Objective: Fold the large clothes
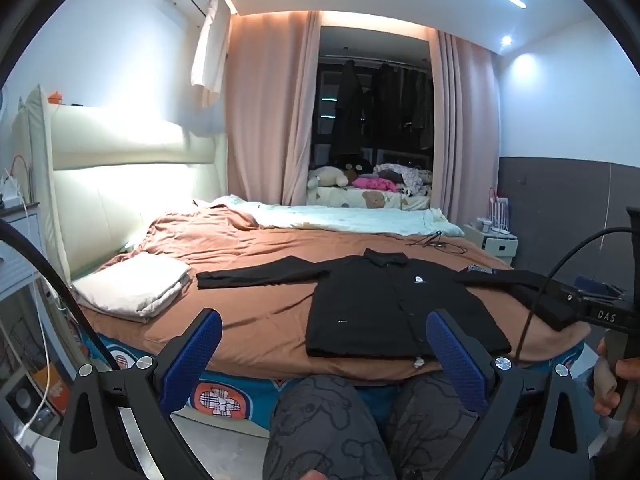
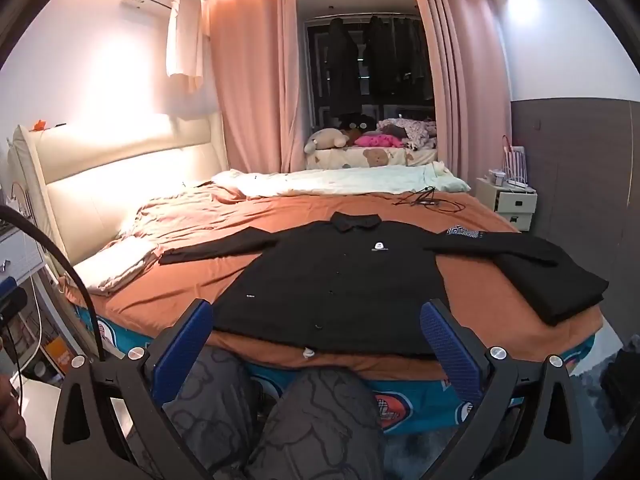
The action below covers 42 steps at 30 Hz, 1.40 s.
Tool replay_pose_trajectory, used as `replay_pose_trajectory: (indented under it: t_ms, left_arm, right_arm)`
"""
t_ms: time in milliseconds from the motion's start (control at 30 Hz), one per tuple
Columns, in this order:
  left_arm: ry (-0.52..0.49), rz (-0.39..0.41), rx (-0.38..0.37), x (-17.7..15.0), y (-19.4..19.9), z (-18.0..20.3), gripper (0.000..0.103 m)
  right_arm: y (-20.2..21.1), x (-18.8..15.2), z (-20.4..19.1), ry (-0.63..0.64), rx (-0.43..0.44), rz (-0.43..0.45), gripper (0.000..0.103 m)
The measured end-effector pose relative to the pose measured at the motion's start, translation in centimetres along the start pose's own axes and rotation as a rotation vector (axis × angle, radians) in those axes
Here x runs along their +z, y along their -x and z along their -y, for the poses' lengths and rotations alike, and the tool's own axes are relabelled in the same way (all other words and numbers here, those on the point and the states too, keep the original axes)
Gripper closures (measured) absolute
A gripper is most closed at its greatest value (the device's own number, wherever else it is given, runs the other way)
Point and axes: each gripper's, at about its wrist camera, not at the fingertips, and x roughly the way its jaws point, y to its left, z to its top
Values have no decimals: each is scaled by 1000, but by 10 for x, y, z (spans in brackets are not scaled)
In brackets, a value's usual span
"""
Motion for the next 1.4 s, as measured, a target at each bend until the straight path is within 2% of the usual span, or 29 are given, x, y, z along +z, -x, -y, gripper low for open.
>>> replay_pose_trajectory:
  t_ms: [200,300,333,367,833,1133,1400]
  left_arm:
    - [-34,0,-10,-2,1,11,0]
    - [-20,-19,-22,-3,5,2,0]
    - [-21,-18,-21,-3,5,2,0]
    - [-22,-21,-21,0,5,4,0]
    - [-10,-8,-29,4,12,2,0]
    - [-8,-11,-29,1,13,3,0]
    - [-9,-12,-26,1,13,2,0]
  right_arm:
    - [1,-2,1,30,2,20,0]
    - [6,-6,6,28,5,29,0]
    - [3,-6,6,4,-7,-20,0]
    - [-1,-2,3,19,-13,-35,0]
    - [-2,-4,-12,47,-102,-39,0]
    - [-4,-14,-13,53,-55,-23,0]
    - [-3,-8,-5,44,-60,-30,0]
